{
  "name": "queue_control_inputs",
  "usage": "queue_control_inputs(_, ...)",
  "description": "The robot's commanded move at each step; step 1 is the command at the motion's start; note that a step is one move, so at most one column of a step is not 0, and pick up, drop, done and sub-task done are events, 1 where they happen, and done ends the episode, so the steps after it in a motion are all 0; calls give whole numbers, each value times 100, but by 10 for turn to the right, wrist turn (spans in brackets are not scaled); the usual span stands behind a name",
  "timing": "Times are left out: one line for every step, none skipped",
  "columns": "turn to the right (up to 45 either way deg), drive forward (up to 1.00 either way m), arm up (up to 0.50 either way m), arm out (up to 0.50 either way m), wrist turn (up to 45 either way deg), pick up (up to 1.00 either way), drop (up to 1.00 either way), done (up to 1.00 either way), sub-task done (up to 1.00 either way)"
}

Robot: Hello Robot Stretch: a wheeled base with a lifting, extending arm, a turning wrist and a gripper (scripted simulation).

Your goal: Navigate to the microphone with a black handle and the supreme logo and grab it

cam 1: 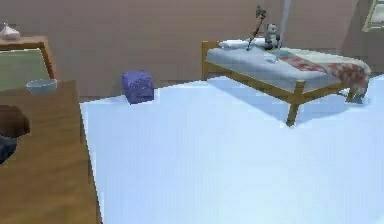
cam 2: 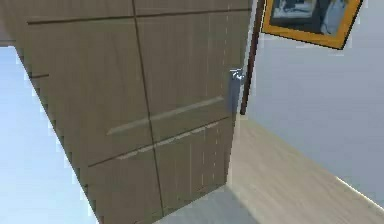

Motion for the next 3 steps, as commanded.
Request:
queue_control_inputs(450,0,0,0,0,0,0,0,0)
queue_control_inputs(450,0,0,0,0,0,0,0,0)
queue_control_inputs(330,0,0,0,0,0,0,0,0)
